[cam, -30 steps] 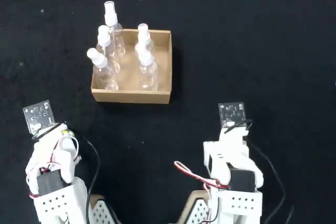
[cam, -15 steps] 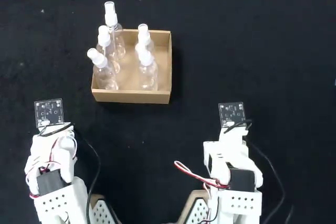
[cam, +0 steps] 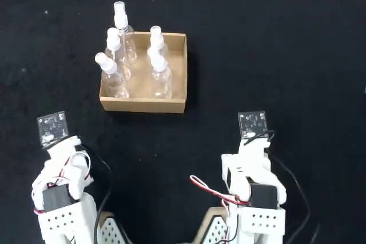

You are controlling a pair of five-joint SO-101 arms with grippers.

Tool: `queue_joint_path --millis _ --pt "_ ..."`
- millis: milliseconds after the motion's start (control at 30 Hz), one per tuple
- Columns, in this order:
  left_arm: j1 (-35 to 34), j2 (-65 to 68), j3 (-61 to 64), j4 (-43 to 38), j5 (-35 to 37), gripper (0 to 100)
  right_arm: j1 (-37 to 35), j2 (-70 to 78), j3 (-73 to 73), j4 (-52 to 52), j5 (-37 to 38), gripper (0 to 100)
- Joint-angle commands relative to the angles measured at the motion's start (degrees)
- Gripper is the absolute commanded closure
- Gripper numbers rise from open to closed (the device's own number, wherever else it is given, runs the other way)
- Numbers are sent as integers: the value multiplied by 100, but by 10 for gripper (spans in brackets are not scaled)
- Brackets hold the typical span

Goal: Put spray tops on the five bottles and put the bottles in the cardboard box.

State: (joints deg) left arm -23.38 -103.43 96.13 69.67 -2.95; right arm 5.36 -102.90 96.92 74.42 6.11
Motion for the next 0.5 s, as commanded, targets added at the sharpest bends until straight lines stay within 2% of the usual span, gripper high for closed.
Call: queue_joint_path --millis 0,467 --pt "13 -53 127 149 791 970 149 -532 -48 35 -9 938" --pt "31 -88 127 299 914 970 149 -532 -48 35 -9 938"
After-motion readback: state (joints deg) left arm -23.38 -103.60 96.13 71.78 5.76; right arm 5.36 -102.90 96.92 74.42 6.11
